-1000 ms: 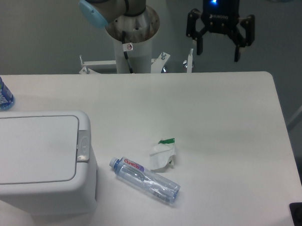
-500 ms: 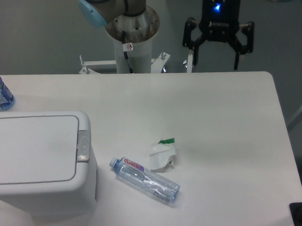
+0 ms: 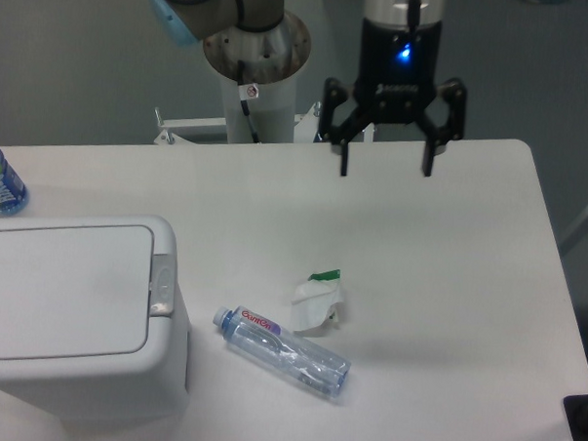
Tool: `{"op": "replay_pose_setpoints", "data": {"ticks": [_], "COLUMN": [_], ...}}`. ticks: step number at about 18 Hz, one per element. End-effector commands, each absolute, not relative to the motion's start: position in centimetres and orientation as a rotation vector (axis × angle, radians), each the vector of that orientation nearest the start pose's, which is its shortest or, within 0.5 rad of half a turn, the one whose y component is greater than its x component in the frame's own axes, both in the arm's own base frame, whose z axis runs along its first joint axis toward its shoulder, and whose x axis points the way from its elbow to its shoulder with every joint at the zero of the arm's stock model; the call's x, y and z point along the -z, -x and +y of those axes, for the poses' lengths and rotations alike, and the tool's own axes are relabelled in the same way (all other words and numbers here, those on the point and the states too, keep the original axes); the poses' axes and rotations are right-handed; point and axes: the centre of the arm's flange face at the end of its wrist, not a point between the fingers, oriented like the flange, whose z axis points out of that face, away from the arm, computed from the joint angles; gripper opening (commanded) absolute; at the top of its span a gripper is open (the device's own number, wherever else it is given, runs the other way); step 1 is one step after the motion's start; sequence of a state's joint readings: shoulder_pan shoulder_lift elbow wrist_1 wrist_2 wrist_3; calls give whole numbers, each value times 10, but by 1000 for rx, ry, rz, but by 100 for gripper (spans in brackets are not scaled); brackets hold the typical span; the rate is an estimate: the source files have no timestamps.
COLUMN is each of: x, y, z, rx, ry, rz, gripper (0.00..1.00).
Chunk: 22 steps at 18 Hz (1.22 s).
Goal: Open the trash can
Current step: 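Move the open gripper down toward the table beside the trash can, then move the gripper over the grey button on the trash can lid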
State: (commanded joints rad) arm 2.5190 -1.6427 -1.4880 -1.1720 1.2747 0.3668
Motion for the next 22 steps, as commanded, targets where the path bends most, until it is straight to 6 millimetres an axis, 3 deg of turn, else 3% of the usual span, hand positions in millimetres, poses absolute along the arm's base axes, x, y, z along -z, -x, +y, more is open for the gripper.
{"op": "replay_pose_setpoints", "data": {"ticks": [2,4,7,10,17,22], "x": [-527,-519,-526,-510,-499,-490], "y": [340,343,350,350,321,299], "z": [483,498,530,562,577,577], "rx": [23,26,5,55,123,136], "ry": [2582,2570,2491,2465,2463,2492], "rz": [-655,-659,-681,-762,-768,-754], "gripper": [100,100,100,100,100,100]}}
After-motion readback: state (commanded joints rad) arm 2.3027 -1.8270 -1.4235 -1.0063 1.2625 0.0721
